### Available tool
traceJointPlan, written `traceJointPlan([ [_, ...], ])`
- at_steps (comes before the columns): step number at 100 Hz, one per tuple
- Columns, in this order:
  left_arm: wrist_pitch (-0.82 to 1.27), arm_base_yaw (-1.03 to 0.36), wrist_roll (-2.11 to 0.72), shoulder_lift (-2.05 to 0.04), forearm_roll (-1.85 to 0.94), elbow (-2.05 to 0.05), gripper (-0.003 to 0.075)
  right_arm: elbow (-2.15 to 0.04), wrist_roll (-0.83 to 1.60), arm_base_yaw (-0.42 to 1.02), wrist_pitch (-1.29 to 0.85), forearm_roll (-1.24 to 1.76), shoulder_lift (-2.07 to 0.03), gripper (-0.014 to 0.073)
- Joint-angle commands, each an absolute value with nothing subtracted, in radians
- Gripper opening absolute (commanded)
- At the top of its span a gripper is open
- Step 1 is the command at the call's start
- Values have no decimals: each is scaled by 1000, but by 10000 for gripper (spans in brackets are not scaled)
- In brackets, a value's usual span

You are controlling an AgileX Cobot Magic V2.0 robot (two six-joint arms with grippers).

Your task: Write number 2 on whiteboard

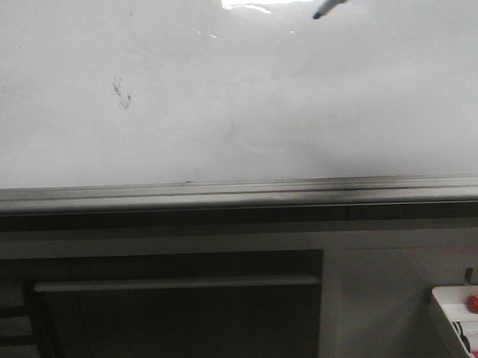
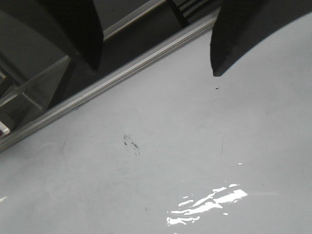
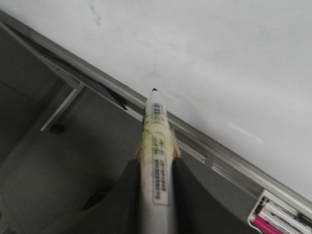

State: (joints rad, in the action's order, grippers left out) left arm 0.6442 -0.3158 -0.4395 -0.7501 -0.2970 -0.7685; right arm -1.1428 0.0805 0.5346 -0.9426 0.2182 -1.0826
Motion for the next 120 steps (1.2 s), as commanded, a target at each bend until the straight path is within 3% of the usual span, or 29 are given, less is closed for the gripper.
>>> traceJointPlan([
  [1,566,-311,-431,-751,-314,-796,440,-1221,185,523,-932,351,-1137,16],
  [26,565,-311,-431,-751,-300,-796,440,-1365,400,430,-1035,561,-1310,16],
  [120,558,-311,-431,-751,-300,-796,440,-1391,402,413,-869,416,-1482,16],
])
